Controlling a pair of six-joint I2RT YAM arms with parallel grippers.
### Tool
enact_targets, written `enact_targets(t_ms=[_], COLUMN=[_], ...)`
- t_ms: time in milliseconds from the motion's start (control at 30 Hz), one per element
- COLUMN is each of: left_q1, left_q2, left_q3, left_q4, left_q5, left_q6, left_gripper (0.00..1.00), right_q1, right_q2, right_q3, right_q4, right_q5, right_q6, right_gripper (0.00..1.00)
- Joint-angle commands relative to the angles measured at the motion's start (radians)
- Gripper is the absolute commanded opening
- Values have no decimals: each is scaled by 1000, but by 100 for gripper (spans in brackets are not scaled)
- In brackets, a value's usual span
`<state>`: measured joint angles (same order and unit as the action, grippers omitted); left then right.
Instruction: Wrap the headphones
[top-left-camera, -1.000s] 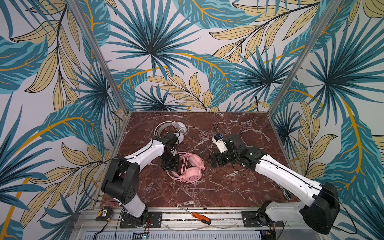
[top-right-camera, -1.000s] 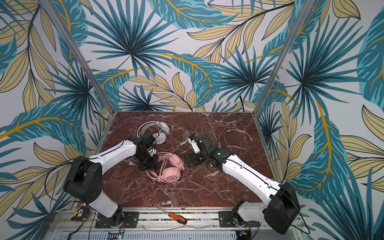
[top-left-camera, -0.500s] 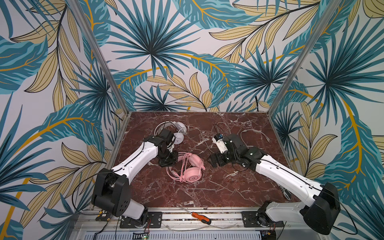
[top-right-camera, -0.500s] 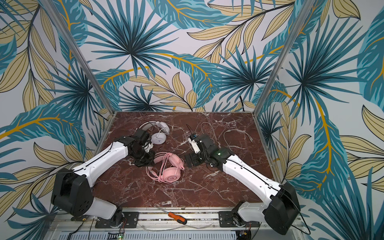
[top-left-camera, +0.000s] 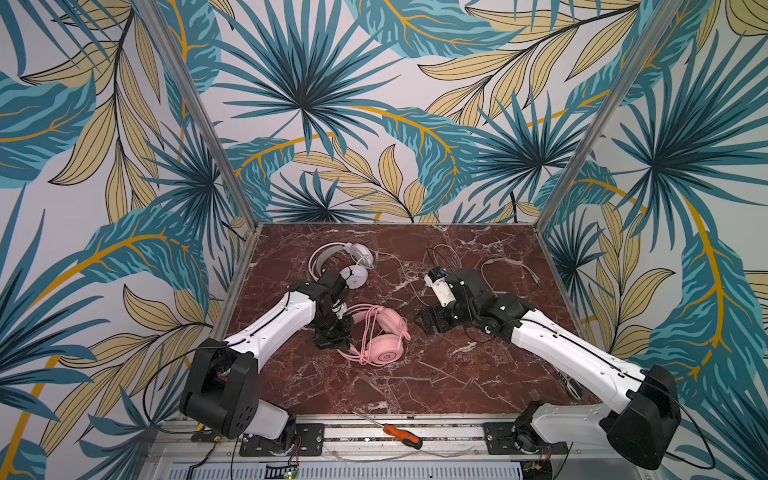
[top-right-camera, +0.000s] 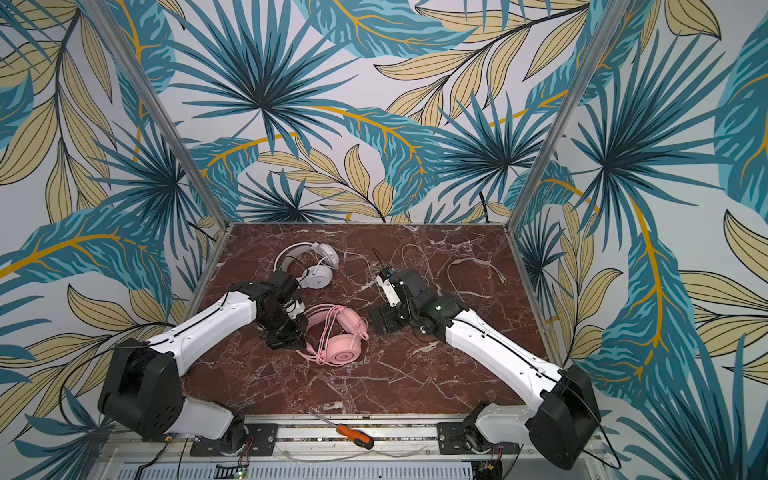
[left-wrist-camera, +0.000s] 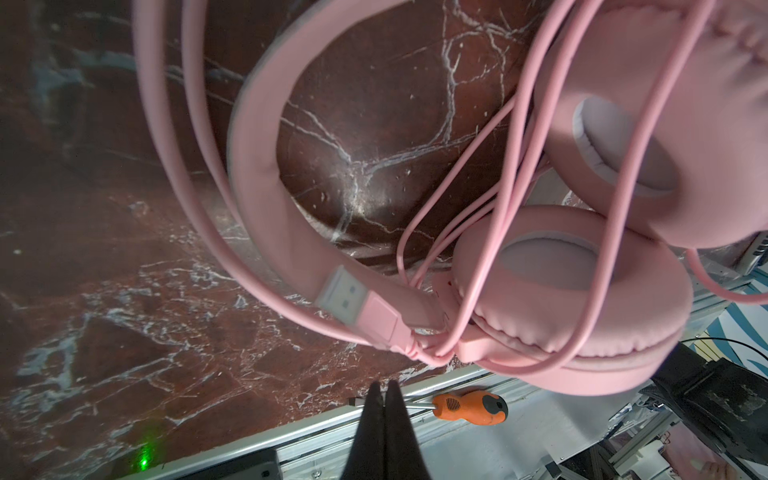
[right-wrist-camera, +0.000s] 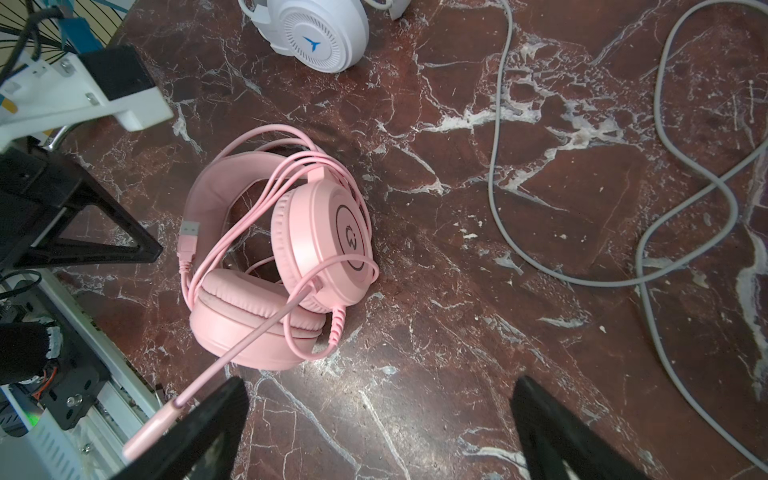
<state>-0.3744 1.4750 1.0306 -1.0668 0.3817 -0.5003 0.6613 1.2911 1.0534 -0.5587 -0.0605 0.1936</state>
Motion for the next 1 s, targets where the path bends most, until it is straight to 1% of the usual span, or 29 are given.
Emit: enact_targets(t_ms=[0, 567, 967], left_q1=[-5, -14, -24], left_q2=[35, 119, 151], left_q3=[29, 93, 80], left_q4=[-5, -4, -1], left_q5=[-10, -38, -34], left_q6=[25, 26, 31], left_gripper=[0, 0, 0], right_q1=[-2, -1, -1], right_q2=[-13, -18, -30], right_q3=[-16, -30, -46], right_q4=[-5, -6, -9], right_q5=[1, 5, 10], right_q6=[-6, 4, 5], right_gripper=[100, 100, 100])
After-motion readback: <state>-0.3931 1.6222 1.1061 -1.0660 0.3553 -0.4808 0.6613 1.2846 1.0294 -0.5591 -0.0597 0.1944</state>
